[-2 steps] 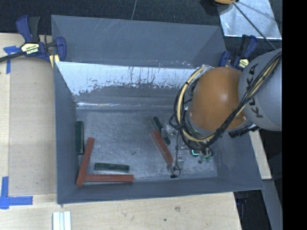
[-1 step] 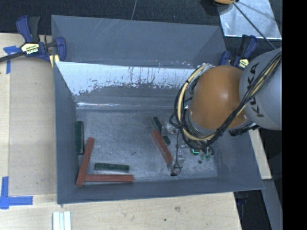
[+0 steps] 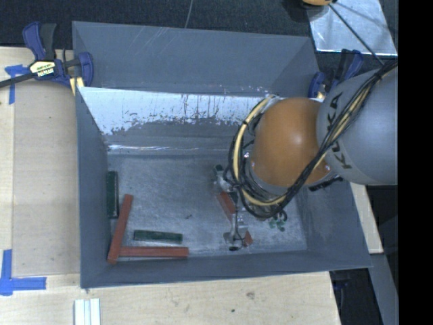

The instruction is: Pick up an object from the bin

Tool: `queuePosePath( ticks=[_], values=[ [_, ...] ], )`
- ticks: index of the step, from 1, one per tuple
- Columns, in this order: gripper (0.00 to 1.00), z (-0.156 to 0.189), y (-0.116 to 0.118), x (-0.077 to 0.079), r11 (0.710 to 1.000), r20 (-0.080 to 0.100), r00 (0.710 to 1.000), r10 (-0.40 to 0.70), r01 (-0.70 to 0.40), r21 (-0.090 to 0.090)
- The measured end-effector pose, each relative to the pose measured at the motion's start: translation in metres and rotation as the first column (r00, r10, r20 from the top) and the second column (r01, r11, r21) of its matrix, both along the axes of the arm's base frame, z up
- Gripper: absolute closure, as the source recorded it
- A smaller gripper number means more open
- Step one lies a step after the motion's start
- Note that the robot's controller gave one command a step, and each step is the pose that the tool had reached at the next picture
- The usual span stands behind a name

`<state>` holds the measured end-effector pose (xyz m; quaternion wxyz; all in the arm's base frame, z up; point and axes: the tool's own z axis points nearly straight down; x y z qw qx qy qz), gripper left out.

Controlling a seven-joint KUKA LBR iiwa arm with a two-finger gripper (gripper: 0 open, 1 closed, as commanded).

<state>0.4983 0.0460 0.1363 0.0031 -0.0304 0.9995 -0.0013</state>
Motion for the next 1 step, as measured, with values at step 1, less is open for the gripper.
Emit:
queuePosePath(
  ticks=[1],
  values=[
    [0.0,-0.023,0.0292,-0.0072,1.0,-0.006,1.0,-0.026,0.026,0.003]
  ],
)
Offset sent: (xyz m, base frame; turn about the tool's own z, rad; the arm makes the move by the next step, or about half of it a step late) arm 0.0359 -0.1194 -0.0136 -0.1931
